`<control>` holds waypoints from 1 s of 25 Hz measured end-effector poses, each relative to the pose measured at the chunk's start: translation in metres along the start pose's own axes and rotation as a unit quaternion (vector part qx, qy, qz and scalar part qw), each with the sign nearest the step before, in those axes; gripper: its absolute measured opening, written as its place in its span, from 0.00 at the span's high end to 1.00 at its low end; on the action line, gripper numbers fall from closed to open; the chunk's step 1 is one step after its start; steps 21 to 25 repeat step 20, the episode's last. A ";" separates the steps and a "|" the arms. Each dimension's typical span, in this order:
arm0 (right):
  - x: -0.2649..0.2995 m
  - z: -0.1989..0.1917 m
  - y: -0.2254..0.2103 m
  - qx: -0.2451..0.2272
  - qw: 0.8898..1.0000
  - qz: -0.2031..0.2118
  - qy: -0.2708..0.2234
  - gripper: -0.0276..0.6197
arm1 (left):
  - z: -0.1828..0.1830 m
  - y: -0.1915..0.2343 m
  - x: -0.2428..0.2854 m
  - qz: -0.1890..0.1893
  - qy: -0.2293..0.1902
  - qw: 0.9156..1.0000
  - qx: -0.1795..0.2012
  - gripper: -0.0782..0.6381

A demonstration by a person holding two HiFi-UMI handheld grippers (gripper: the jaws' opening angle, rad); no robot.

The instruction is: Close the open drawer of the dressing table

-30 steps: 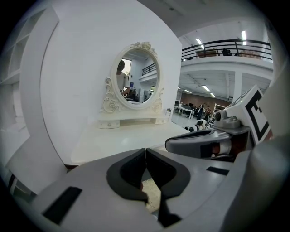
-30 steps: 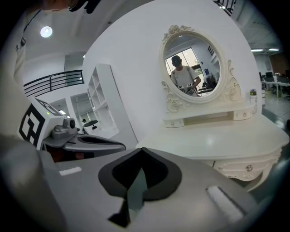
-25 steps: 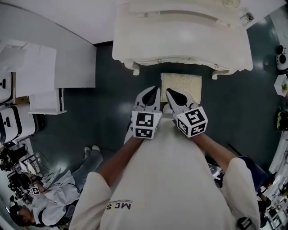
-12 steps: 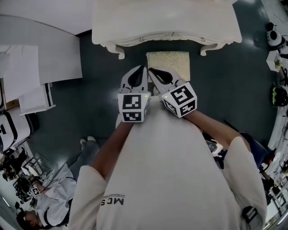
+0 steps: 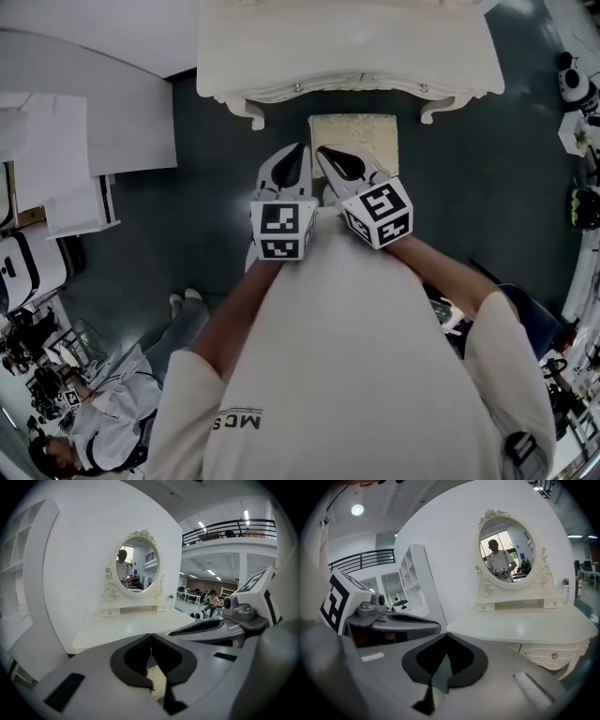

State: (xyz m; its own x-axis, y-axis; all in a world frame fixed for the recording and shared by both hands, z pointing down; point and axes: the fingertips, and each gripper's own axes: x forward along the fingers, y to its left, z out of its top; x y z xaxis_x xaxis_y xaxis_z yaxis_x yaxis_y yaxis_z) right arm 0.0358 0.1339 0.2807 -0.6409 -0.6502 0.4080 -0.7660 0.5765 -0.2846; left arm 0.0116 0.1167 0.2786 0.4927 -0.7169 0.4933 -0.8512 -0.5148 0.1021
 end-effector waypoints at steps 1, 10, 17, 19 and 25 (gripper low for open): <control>-0.001 -0.001 -0.001 0.005 1.000 0.000 0.000 0.96 | -0.001 -0.001 -0.001 0.001 0.001 1.000 0.001 0.88; -0.005 0.001 0.007 -0.006 1.000 0.001 -0.005 0.96 | -0.007 -0.001 -0.011 0.011 0.006 1.000 -0.001 0.88; -0.007 -0.001 0.000 0.003 1.000 -0.016 -0.009 0.96 | -0.013 -0.001 -0.012 0.013 0.009 1.000 -0.003 0.88; -0.009 -0.003 0.000 0.005 1.000 -0.018 -0.008 0.96 | -0.015 -0.004 -0.013 0.011 0.011 1.000 -0.002 0.88; -0.010 -0.004 0.000 0.006 1.000 -0.018 -0.007 0.96 | -0.016 -0.006 -0.013 0.009 0.013 1.000 -0.002 0.88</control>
